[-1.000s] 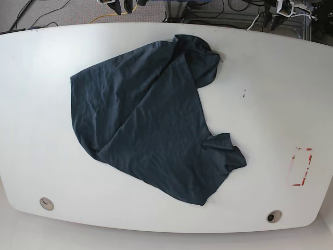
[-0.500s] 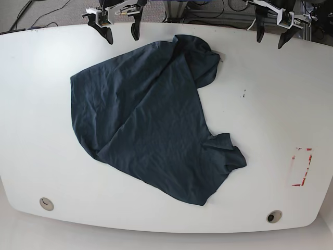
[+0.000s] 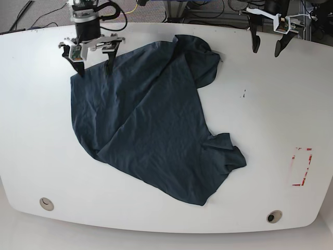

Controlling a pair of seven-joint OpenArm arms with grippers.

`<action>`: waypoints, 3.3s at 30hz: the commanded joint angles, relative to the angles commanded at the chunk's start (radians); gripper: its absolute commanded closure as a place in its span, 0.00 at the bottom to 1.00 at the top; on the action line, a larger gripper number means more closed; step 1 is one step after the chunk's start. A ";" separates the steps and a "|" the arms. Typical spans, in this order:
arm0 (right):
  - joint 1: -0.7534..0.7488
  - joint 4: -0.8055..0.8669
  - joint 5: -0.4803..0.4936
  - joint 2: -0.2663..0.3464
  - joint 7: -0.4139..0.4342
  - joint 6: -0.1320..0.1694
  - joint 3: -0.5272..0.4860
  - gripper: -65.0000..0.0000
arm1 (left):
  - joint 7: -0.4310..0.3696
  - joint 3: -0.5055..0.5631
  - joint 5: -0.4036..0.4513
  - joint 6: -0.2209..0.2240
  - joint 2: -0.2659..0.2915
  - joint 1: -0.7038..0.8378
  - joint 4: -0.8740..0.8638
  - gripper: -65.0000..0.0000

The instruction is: Layout the t-shirt on the table in an organized manner, then fold the t-shirt properly

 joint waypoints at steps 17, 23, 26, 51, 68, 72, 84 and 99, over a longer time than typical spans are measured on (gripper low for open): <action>0.430 -0.069 0.236 0.048 -0.674 0.324 0.408 0.31 | 0.000 -0.005 0.000 0.000 -0.005 -0.018 -0.002 0.46; 0.516 -0.164 0.230 0.049 -0.783 0.400 0.479 0.32 | 0.000 -0.005 0.000 0.000 -0.005 -0.018 -0.002 0.46; 0.535 -0.227 0.230 0.054 -0.793 0.420 0.496 0.32 | 0.000 -0.005 0.000 0.000 -0.005 -0.018 -0.002 0.46; 0.583 -0.517 0.232 0.092 -0.793 0.458 0.445 0.32 | 0.005 -0.006 0.002 0.000 -0.005 -0.020 -0.003 0.46; 0.603 -0.629 0.235 0.086 -0.790 0.458 0.434 0.32 | 0.005 -0.006 0.002 0.000 -0.006 -0.023 -0.003 0.46; 0.601 -0.629 0.235 0.086 -0.790 0.458 0.417 0.43 | 0.005 -0.002 0.002 0.000 -0.006 -0.041 -0.003 0.46; 0.580 -0.629 0.235 0.086 -0.795 0.458 0.385 0.52 | 0.005 -0.003 0.002 0.000 -0.006 -0.041 -0.003 0.46; 0.577 -0.600 0.233 0.086 -0.795 0.458 0.385 0.97 | 0.006 0.000 0.002 0.000 -0.006 -0.069 -0.003 0.46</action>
